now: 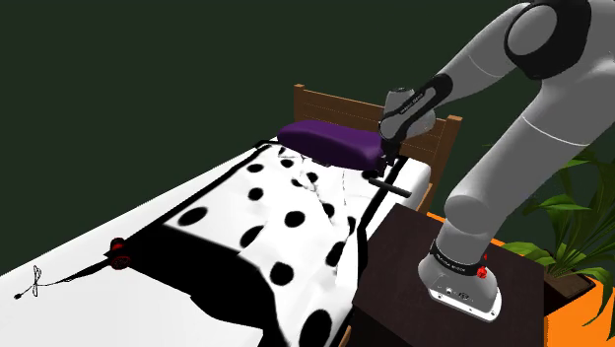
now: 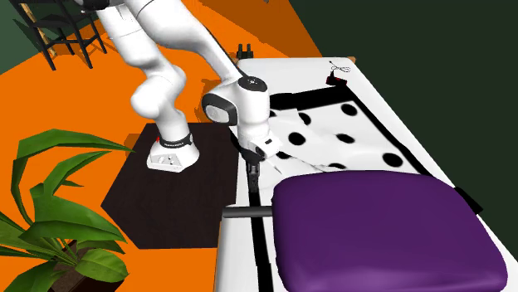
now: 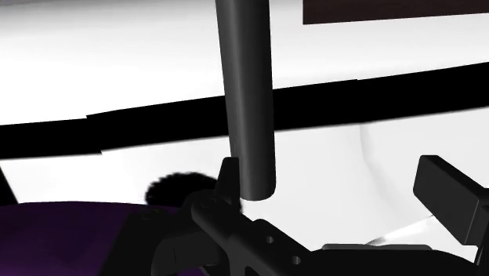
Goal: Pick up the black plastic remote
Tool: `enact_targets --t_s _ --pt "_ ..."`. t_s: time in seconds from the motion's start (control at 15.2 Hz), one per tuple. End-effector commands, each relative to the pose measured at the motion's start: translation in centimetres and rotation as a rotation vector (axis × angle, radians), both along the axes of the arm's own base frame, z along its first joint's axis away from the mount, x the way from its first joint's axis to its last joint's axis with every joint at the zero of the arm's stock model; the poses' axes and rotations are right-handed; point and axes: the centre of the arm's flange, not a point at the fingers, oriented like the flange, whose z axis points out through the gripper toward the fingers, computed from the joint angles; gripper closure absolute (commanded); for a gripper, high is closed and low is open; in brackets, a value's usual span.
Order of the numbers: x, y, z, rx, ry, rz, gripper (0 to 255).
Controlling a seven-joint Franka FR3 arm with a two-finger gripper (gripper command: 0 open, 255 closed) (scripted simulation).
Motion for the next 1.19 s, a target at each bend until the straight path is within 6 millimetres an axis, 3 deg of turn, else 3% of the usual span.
enact_targets --t_s 0.0,0.26,0.79,0.92,0.99,1.12 --pt "0.2 -1.3 -2.1 -0.005 -0.004 -0.01 0" --pt "0.4 -4.6 -6.2 -0.011 -0.008 -0.032 0" --pt "0.4 -4.7 -10.3 -0.011 -0.008 -0.032 0" --pt "0.4 -4.7 -10.3 -0.011 -0.008 -0.032 0" --pt "0.4 -4.7 -10.3 -0.011 -0.008 -0.032 255" --pt "0.4 -4.7 -10.3 -0.011 -0.008 -0.032 255"
